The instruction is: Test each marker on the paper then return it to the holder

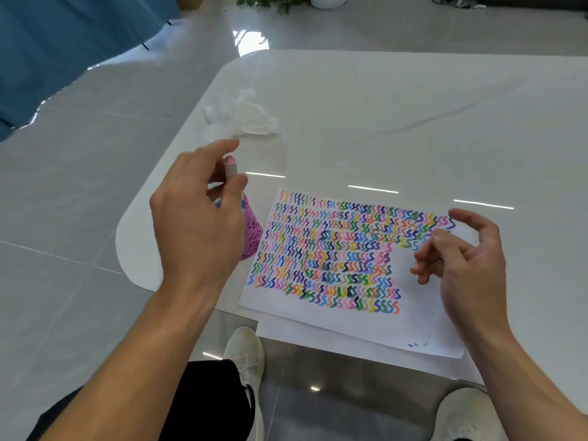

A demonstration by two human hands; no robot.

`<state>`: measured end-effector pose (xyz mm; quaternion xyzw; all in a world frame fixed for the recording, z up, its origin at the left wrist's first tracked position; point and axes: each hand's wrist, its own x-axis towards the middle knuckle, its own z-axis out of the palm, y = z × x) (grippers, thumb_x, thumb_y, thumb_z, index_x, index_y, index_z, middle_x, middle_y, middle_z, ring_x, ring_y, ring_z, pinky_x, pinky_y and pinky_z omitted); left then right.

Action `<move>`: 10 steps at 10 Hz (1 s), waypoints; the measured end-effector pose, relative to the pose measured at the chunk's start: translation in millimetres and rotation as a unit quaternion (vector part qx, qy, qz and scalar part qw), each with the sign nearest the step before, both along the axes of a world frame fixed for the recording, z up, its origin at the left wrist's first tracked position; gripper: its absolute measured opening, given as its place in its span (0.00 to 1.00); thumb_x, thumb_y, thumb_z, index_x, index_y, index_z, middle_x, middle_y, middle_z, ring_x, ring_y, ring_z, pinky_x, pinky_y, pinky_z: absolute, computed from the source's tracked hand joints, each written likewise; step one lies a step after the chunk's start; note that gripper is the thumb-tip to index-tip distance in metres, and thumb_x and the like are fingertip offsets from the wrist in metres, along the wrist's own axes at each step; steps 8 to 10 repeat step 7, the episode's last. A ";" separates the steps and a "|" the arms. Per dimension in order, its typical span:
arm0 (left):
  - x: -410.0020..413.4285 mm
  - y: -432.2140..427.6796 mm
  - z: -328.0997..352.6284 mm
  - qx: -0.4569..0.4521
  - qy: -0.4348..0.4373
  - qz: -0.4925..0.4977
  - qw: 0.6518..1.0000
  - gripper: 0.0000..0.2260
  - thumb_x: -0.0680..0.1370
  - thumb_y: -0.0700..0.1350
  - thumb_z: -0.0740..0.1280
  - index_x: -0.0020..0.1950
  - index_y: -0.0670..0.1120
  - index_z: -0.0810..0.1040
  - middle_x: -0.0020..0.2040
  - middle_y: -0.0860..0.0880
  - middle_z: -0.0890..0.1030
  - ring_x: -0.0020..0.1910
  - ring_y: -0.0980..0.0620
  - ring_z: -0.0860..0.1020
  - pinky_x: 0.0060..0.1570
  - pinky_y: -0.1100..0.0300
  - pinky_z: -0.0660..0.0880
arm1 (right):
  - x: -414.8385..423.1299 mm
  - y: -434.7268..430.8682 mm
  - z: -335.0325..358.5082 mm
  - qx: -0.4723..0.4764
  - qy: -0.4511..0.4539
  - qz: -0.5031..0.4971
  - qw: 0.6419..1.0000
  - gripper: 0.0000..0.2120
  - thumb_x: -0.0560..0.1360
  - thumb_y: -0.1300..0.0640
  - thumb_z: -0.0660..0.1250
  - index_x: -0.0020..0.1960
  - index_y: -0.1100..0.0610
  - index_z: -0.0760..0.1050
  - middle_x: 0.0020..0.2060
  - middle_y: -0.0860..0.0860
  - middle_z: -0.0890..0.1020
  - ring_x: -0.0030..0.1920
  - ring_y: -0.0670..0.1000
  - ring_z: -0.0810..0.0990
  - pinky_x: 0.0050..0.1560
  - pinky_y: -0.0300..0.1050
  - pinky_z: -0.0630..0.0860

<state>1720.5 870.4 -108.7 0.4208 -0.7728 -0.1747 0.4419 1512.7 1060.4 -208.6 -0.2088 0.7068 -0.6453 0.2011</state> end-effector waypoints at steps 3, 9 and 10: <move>9.8 -4.7 -10.5 0.014 -0.116 0.019 0.993 0.07 0.75 0.40 0.73 0.49 0.50 0.87 0.50 0.56 0.83 0.44 0.57 0.80 0.49 0.57 0.80 | 3.5 0.8 2.2 0.009 0.012 -0.002 1.000 0.13 0.85 0.60 0.62 0.67 0.50 0.70 0.35 0.54 0.84 0.30 0.54 0.82 0.30 0.42 0.79; -3.4 9.0 -9.2 -0.067 -0.180 -0.058 0.980 0.12 0.77 0.42 0.73 0.60 0.46 0.83 0.55 0.47 0.83 0.56 0.49 0.76 0.54 0.61 0.70 | 5.7 -0.5 5.5 0.025 0.021 0.020 0.999 0.06 0.85 0.60 0.63 0.56 0.54 0.78 0.33 0.54 0.83 0.30 0.53 0.81 0.29 0.42 0.78; -3.4 9.0 -9.2 -0.067 -0.180 -0.058 0.980 0.12 0.77 0.42 0.73 0.60 0.46 0.83 0.55 0.47 0.83 0.56 0.49 0.76 0.54 0.61 0.70 | 5.7 -0.5 5.5 0.025 0.021 0.020 0.999 0.06 0.85 0.60 0.63 0.56 0.54 0.78 0.33 0.54 0.83 0.30 0.53 0.81 0.29 0.42 0.78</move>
